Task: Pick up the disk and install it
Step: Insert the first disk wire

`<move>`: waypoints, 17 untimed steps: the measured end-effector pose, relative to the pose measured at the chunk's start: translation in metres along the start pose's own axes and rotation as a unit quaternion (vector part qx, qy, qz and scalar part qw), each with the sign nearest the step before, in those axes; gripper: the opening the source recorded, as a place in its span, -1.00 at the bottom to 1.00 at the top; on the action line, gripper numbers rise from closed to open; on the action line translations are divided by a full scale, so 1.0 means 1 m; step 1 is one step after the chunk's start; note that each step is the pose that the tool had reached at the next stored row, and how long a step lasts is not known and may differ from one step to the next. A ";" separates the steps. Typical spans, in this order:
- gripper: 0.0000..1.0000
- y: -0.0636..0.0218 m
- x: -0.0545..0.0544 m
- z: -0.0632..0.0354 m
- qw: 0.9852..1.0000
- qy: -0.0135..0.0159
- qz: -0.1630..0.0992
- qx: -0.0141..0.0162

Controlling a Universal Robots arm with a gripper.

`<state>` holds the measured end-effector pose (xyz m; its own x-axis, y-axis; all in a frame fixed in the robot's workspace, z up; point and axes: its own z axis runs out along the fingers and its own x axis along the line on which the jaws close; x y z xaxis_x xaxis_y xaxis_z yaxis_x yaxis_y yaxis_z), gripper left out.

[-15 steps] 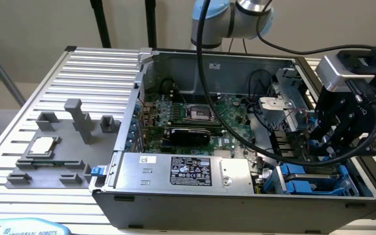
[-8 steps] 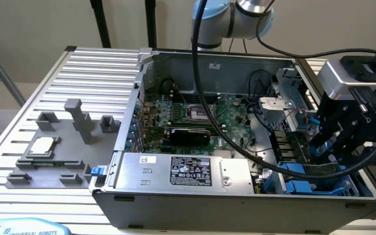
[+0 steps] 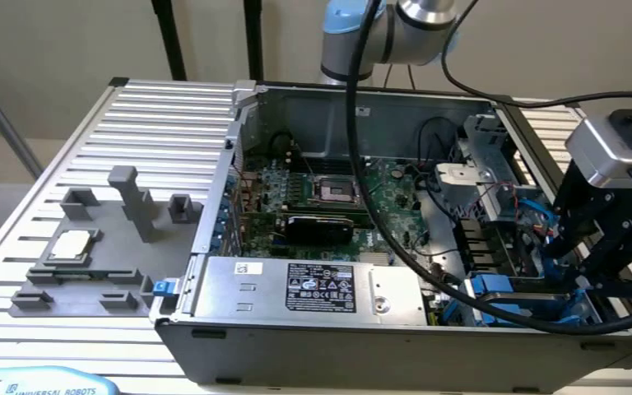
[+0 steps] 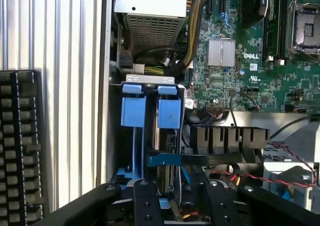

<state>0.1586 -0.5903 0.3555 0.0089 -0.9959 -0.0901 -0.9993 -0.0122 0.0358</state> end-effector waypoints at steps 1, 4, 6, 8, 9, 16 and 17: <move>-0.21 -0.0030 0.001 -0.0002 1.000 -0.001 0.000 0.000; -0.21 -0.0116 0.002 -0.0006 1.000 -0.004 0.000 0.000; -0.21 -0.0147 0.003 -0.0007 1.000 -0.005 -0.002 0.000; -0.21 -0.0148 0.003 -0.0004 1.000 -0.006 -0.007 -0.001; -0.21 -0.0148 0.003 -0.0001 1.000 -0.005 -0.011 -0.001; -0.21 -0.0160 0.003 0.0034 0.999 -0.010 -0.037 -0.003; -0.21 -0.0162 0.003 0.0040 0.999 -0.011 -0.039 -0.003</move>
<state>0.1747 -0.5930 0.3507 0.0864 -0.9896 -0.1148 -0.9953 -0.0909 0.0346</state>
